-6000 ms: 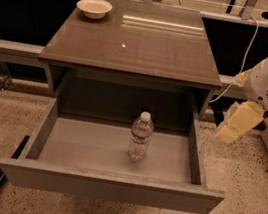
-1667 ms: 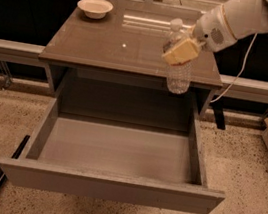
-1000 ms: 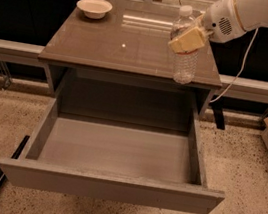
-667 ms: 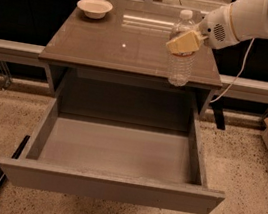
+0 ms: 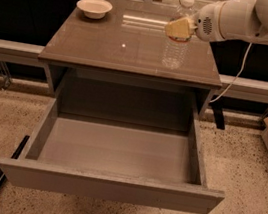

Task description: Pick water bottle from top drawer and place on counter

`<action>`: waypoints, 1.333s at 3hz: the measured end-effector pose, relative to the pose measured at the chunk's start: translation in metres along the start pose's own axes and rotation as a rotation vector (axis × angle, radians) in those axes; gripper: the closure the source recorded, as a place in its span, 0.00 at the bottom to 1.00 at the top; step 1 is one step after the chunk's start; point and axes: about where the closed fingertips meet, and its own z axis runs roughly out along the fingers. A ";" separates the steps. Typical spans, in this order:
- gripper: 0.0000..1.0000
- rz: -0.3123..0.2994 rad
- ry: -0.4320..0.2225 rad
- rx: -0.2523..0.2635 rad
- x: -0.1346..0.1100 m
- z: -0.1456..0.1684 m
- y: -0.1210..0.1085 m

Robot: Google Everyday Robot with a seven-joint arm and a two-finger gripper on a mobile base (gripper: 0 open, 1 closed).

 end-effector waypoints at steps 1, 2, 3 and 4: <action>0.83 0.049 -0.047 0.098 -0.015 0.018 -0.031; 0.60 0.092 -0.048 0.157 -0.019 0.039 -0.058; 0.30 0.134 -0.020 0.176 -0.011 0.064 -0.079; 0.05 0.159 0.000 0.165 -0.002 0.078 -0.087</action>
Offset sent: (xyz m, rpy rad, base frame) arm 0.1102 -0.0192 -0.0045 0.0532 -0.0278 -0.2752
